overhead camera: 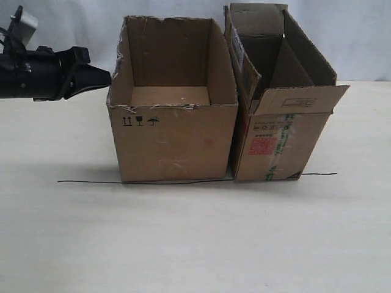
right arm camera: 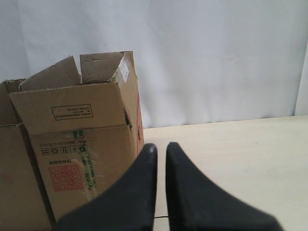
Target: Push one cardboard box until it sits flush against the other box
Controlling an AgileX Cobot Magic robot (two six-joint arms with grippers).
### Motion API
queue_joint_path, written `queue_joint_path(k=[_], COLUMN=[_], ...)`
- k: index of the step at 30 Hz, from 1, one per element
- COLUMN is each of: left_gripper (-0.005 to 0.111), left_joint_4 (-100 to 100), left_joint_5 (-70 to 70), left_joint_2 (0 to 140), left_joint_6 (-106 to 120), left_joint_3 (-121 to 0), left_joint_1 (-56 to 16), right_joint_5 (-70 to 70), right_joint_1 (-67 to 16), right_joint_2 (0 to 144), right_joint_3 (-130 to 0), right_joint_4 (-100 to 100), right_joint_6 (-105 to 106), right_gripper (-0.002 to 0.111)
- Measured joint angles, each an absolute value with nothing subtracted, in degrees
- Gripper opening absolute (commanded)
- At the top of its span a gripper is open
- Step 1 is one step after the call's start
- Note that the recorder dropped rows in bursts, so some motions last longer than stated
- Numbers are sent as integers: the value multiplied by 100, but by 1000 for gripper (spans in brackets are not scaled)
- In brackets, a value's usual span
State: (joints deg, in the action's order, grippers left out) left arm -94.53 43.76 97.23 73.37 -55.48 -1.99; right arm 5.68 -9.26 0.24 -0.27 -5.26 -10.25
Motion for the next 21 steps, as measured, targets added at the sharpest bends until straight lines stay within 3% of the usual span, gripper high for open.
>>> queue_joint_path(k=[8, 12, 14, 16, 21], left_gripper=[0, 0, 0, 0, 0], left_joint_4=[-9453, -9189, -8637, -8557, -8895], left_joint_5=[4387, 4739, 4496, 3897, 3031], left_joint_2=[9723, 9350, 8265, 7147, 4783], left_joint_6=[7370, 7434, 7380, 7396, 8305], left_joint_3=[-5562, -5800, -5611, -4982, -3314], left_joint_1=[-218, 474, 1165, 1407, 476], right_joint_5=[568, 568, 568, 568, 568], right_joint_1=[-926, -926, -926, -926, -926], right_joint_2=[24, 24, 24, 24, 24], right_joint_3=[-27, -27, -27, -27, -27], right_joint_4=[-526, -526, -526, -526, -526], right_joint_6=[-1025, -1025, -1025, -1025, -1025], right_gripper=[5, 5, 5, 5, 5])
